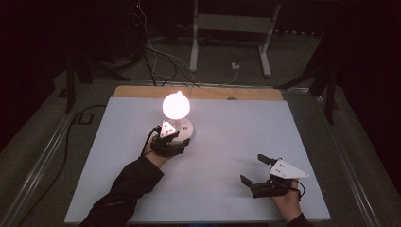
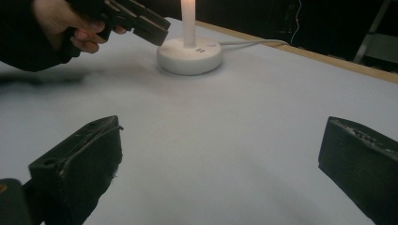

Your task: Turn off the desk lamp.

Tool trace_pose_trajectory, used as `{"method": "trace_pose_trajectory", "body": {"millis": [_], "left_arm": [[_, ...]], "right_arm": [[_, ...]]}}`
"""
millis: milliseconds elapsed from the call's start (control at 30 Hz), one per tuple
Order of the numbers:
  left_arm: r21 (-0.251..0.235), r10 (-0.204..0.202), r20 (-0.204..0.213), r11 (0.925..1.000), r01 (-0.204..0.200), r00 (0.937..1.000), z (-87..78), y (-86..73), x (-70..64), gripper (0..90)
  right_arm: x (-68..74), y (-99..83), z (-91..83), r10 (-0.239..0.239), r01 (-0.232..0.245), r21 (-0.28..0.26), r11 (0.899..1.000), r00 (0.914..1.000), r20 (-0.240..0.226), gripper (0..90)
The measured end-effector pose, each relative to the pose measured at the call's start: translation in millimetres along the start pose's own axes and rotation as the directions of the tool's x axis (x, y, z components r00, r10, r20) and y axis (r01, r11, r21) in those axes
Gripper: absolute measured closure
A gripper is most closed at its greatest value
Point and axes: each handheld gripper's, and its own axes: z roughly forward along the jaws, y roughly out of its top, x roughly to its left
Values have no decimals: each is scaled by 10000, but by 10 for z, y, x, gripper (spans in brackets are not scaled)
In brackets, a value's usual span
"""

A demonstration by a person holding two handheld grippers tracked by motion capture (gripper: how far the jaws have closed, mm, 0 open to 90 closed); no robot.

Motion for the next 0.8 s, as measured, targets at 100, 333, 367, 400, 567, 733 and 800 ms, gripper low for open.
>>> {"method": "trace_pose_trajectory", "body": {"millis": [100, 333, 367, 400, 567, 733, 800], "left_arm": [[-52, 60, -158, 10000, -61, 9999, 41, -2, 30, 584], [-9, -89, -335, 10000, 88, 9994, 132, -18, 112, 735], [-24, -240, -277, 9997, 239, 9993, 145, -21, 127, 735], [5, -184, -327, 9998, 184, 9993, 168, -21, 140, 748], [45, -97, -247, 9999, 98, 9996, 222, -24, 175, 829], [55, -105, -220, 9999, 107, 9997, 267, -17, 195, 900], [45, -64, -204, 10000, 64, 9998, 277, -13, 192, 900]], "right_arm": [[-3, 0, 3, 14, -14, -11, 10000, 10000, -14, 0], [-1, -4, 4, 45, -45, 5, 10000, 10000, -52, 0], [-1, -4, 4, 45, -45, 5, 10000, 10000, -52, 0], [-2, -3, 4, 40, -40, 3, 10000, 10000, -52, 0], [0, -5, 9, 55, -54, 63, 10000, 10000, -62, 0], [0, -7, 10, 48, -48, 78, 10000, 10000, -62, 0], [0, -6, 9, 44, -43, 70, 10000, 10000, -63, 0]]}}
